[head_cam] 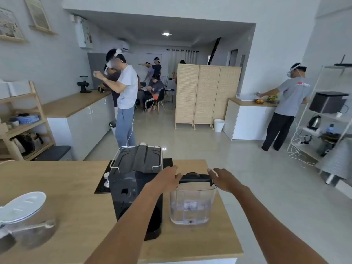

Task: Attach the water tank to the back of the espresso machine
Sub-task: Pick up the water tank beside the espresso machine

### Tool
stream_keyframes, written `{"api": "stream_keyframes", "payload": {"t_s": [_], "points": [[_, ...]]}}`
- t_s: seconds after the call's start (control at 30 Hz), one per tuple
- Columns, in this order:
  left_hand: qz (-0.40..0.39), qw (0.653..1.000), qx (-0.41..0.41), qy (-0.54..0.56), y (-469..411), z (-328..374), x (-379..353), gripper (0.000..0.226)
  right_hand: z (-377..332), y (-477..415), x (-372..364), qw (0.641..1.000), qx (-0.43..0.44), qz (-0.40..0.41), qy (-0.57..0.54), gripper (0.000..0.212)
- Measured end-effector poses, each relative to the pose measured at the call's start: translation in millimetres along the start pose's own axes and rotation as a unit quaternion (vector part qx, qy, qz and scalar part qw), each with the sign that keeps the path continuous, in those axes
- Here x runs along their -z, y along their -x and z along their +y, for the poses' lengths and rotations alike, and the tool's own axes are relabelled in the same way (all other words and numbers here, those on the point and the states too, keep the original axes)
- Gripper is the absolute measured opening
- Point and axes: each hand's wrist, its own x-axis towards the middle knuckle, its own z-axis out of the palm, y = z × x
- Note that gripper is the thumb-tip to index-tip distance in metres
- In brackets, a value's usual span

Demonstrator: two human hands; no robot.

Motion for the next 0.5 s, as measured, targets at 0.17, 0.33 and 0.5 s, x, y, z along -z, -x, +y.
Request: {"api": "stream_keyframes", "payload": {"t_s": [0.17,0.33,0.5], "points": [[-0.057,0.994,0.095,-0.014,-14,1,-13,0.058,5,-5,-11,1.0,-0.005,0.004,-0.017,0.061],[-0.055,0.987,0.146,0.037,-22,13,-29,0.067,6,-13,-14,0.997,-0.01,0.015,-0.08,0.05],[0.091,0.966,0.204,0.131,-23,13,-42,0.065,10,-13,-15,0.98,-0.026,0.044,-0.19,0.051]]}}
